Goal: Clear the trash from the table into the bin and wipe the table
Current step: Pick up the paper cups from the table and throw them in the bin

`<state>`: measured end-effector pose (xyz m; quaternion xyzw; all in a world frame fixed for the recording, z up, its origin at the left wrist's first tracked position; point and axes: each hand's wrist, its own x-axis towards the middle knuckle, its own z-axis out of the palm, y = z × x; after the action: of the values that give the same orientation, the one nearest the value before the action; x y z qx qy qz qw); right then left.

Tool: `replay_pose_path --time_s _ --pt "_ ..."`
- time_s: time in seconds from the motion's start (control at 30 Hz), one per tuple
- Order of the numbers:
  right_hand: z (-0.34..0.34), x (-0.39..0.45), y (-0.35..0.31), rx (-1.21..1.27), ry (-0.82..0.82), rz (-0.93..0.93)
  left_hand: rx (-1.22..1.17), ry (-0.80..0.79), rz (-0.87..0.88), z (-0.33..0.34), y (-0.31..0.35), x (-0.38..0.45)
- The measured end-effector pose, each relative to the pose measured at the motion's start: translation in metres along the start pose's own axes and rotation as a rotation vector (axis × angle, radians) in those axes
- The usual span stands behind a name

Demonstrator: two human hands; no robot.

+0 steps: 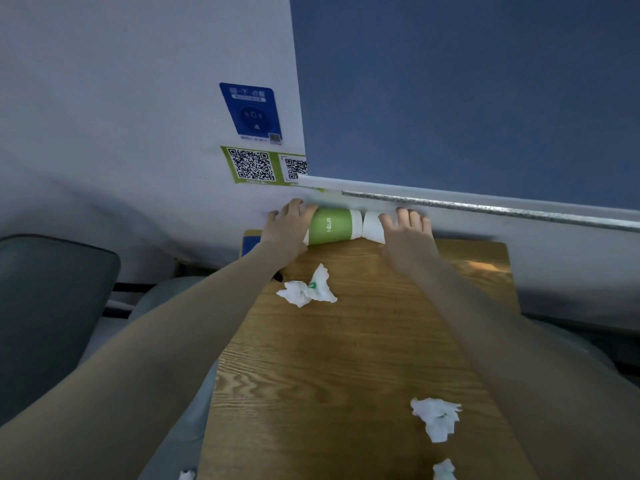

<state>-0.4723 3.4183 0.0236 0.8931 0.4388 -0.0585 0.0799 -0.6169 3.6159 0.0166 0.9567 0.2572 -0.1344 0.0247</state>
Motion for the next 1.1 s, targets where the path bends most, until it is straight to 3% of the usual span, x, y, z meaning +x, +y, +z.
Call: replay_pose_path --time_s 0.23,0.47,0.67,0.8,1.1 --pt "0.013 0.001 0.009 -0.067 -0.010 0.019 -0.059 0.029 0.022 0.006 0.004 0.001" --pt "0.017 -0.007 0.028 -0.037 -0.070 0.056 -0.402 0.112 0.105 0.007 0.005 -0.017" --pt "0.017 -0.015 0.031 -0.026 -0.020 0.047 -0.695 0.264 0.076 0.015 0.024 -0.044" --pt "0.013 -0.016 0.027 -0.014 0.044 0.033 -0.851 0.451 0.028 0.016 0.045 -0.058" --pt "0.021 -0.024 0.020 0.027 0.034 0.009 -1.082 0.334 -0.136 0.027 0.088 -0.064"
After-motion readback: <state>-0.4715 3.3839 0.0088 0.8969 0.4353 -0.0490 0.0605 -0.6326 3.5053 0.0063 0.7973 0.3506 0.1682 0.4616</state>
